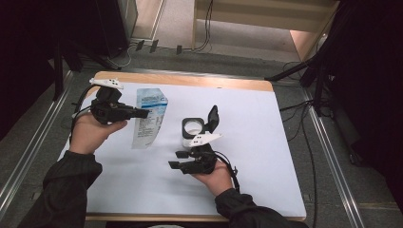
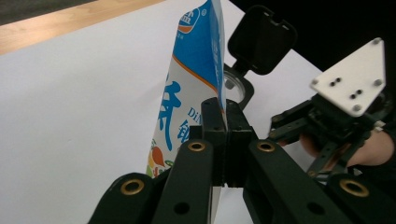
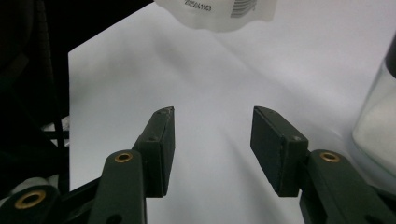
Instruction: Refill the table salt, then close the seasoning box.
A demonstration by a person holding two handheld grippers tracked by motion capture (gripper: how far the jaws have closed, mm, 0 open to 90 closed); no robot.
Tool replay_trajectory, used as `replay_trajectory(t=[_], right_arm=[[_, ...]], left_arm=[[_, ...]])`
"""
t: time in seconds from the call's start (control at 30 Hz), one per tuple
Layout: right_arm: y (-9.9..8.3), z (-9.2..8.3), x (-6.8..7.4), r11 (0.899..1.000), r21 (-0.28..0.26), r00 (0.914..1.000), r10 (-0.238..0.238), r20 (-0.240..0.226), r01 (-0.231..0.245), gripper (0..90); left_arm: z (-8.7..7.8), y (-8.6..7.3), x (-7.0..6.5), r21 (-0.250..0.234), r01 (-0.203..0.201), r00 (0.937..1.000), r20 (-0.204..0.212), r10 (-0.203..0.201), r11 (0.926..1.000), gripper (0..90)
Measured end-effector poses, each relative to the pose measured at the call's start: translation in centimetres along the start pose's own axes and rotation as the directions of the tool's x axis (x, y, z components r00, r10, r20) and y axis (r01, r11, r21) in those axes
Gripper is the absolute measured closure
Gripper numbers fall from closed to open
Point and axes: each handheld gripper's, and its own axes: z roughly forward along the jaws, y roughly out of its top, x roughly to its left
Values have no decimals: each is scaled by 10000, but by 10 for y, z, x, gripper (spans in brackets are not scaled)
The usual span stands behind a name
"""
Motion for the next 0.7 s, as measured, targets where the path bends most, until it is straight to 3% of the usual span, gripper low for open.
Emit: replay_trajectory(t=[0.4, 0.7], right_arm=[[-3, -26, -3, 9999, -135, 10000, -70, -12, 70, 503], [-8, -41, -17, 9997, -96, 9988, 225, 425, -221, 494]], left_arm=[[-6, -4, 18, -166, 369, 9983, -440, -376, 9992, 900], [-1, -6, 37, -314, 705, 9931, -918, -731, 9970, 900]])
